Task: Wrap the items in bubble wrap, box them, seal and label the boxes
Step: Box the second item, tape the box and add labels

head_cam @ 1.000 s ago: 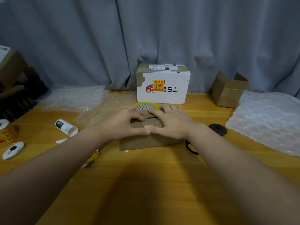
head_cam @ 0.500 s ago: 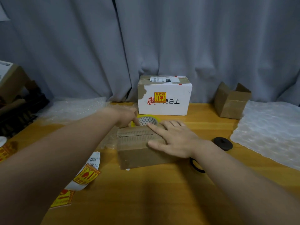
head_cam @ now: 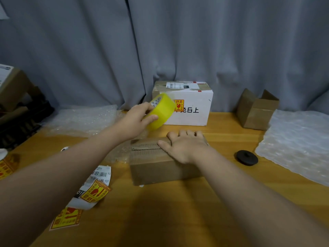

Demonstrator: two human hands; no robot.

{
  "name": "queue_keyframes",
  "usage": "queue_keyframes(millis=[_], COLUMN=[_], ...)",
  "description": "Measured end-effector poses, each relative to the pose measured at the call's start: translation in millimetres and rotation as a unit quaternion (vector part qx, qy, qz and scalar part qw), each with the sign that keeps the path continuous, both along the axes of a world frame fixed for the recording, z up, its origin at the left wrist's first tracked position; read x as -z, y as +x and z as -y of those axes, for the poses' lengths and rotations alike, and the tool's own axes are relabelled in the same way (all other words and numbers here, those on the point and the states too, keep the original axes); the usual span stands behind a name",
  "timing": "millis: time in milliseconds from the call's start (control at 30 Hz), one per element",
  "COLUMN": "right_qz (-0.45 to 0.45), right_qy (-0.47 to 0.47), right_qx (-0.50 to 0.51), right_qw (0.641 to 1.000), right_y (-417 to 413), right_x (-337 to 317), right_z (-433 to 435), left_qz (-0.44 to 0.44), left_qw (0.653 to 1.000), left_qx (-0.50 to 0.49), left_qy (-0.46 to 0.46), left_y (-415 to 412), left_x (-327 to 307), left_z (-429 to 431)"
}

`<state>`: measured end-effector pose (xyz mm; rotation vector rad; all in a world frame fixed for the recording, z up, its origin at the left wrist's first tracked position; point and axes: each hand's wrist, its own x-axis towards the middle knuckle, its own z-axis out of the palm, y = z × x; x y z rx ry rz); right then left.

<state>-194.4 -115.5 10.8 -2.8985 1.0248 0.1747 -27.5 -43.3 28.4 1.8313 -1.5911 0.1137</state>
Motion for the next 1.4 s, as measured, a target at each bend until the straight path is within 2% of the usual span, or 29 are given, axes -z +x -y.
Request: queue_keyframes(millis=[100,167,200,233,267,300,333,367,400,433,533,633,733,800,867,1000,1100,1167,1267,1333,1400], right_qz=[0.025,0.087,0.149,0.249,0.369,0.473,0.533,0.56,0.572,0.579,0.573,0.569,0.546,0.518,0.491,0.488,0.505,0.514,0.514,0.507,0.483], right_qy=[-0.01,0.011,0.051,0.112,0.19,0.271,0.344,0.398,0.431,0.44,0.429,0.389,0.324,0.283,0.246,0.23,0.238,0.219,0.162,0.169,0.139], right_qx=[0.006,-0.009,-0.017,-0.022,-0.019,-0.014,-0.001,0.004,-0.009,-0.023,-0.057,-0.079,-0.102,-0.114,-0.128,-0.125,-0.121,-0.124,-0.126,-0.128,-0.126], right_qw=[1.0,0.996,0.987,0.962,0.91,0.838,0.773,0.727,0.698,0.686,0.695,0.721,0.766,0.799,0.826,0.833,0.82,0.82,0.833,0.836,0.855], right_y=[-2.8,-5.2,-7.7,-10.8,-13.9,-18.6,-24.1,-29.9,-35.2,-39.3,-45.7,-50.5,-58.1,-64.3,-69.7,-75.2,-78.1,-77.9,-75.8,-74.9,-72.5], right_x=[1.9,5.9,7.2,6.2,4.0,-1.2,-8.8,-18.5,-26.2,-31.9,-45.0,-56.5,-70.7,-79.4,-87.9,-94.1,-95.2,-95.9,-99.5,-104.3,-106.9], right_z=[-1.8,2.4,4.8,5.1,5.7,3.1,0.5,-2.4,-3.4,-5.2,-12.4,-17.4,-18.3,-19.1,-23.0,-25.5,-26.9,-29.2,-31.0,-32.5,-33.0], left_qz=[-0.143,-0.208,-0.226,-0.236,-0.238,-0.232,-0.221,-0.209,-0.196,-0.186,-0.208,-0.257,-0.197,-0.196,-0.244,-0.301,-0.247,-0.155,-0.051,-0.033,-0.059], left_qw=[0.988,0.972,0.966,0.961,0.96,0.961,0.963,0.966,0.97,0.972,0.968,0.956,0.968,0.97,0.96,0.942,0.959,0.979,0.982,0.978,0.974], left_qx=[0.044,0.08,0.095,0.109,0.116,0.121,0.124,0.122,0.119,0.117,0.118,0.042,-0.019,-0.006,0.043,0.096,0.079,0.029,-0.016,-0.013,-0.008], left_qy=[-0.047,-0.078,-0.088,-0.092,-0.092,-0.089,-0.088,-0.087,-0.085,-0.085,-0.077,-0.133,-0.157,-0.145,-0.132,-0.11,-0.111,-0.128,-0.181,-0.205,-0.218], left_y=[-22.1,-40.0,-48.3,-55.7,-61.7,-65.8,-70.1,-72.3,-74.4,-75.6,-83.1,-89.7,-93.1,-94.8,-97.5,-94.9,-97.8,-105.6,-117.0,-119.0,-117.2], left_x=[-2.5,-3.7,-2.8,-1.1,1.7,5.4,8.3,10.4,10.6,9.9,-1.9,-25.5,-52.0,-66.0,-75.9,-88.6,-92.6,-94.7,-97.9,-96.5,-91.3], left_z=[-16.5,-26.5,-31.5,-36.1,-40.1,-43.6,-46.8,-49.1,-51.3,-52.8,-59.0,-63.2,-65.2,-65.6,-65.0,-66.0,-63.2,-58.7,-59.0,-63.2,-68.1])
